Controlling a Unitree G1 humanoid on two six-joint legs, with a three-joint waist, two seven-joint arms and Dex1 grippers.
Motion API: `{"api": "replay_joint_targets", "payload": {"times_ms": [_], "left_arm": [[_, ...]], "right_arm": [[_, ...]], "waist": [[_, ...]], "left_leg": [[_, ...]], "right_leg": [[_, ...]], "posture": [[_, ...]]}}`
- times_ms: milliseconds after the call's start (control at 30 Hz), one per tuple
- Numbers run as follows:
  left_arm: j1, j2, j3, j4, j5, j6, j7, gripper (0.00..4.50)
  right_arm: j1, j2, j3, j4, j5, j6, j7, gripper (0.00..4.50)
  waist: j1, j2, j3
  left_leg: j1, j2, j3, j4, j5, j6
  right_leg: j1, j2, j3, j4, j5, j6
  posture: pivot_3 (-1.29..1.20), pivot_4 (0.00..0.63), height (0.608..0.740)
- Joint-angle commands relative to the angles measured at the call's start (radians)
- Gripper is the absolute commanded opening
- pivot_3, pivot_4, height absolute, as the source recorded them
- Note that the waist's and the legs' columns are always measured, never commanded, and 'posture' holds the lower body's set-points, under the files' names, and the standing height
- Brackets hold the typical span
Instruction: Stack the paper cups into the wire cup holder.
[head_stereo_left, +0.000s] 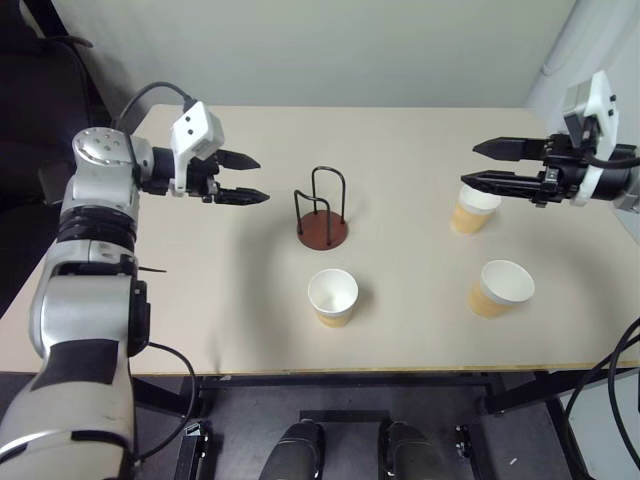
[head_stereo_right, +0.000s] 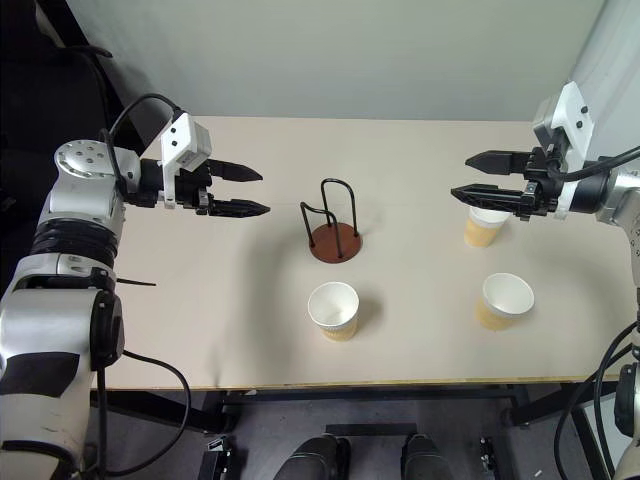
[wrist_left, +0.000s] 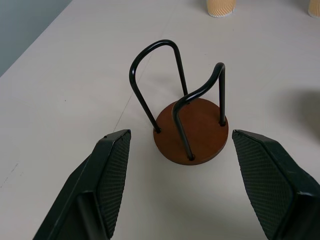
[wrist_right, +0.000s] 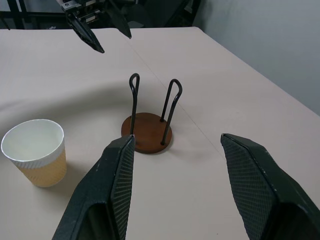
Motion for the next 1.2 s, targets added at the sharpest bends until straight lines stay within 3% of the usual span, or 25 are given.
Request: {"api": "replay_joint_targets", "payload": {"times_ms": [33, 867, 1200], "left_arm": [[-0.017, 0.016, 0.016, -0.031, -0.012, 0.001, 0.0, 3.46], [-0.098, -0.141, -0.025, 0.101, 0.04, -0.045, 0.051, 3.46], [0.026, -0.041, 0.03, 0.056, -0.003, 0.017, 0.104, 3.46]], "right_arm": [[-0.032, -0.013, -0.019, -0.018, 0.001, -0.011, 0.002, 2.74], [0.121, -0.052, -0.092, -0.166, 0.066, 0.098, -0.076, 2.74], [0.095, -0.024, -0.032, -0.166, 0.07, 0.113, -0.063, 2.74]], "waist": [[0.0, 0.0, 0.0], [0.001, -0.001, 0.0], [-0.004, -0.001, 0.0]], "left_leg": [[0.0, 0.0, 0.0, 0.0, 0.0, 0.0], [-0.001, 0.0, 0.001, 0.001, 0.0, 0.0], [0.002, 0.001, 0.002, 0.0, 0.0, 0.0]], "right_leg": [[0.0, 0.0, 0.0, 0.0, 0.0, 0.0], [0.001, -0.001, 0.002, 0.0, -0.001, 0.003], [0.001, 0.001, 0.002, 0.0, -0.001, 0.003]], "posture": [[0.0, 0.15, 0.74], [0.0, 0.15, 0.74], [0.0, 0.15, 0.74]]}}
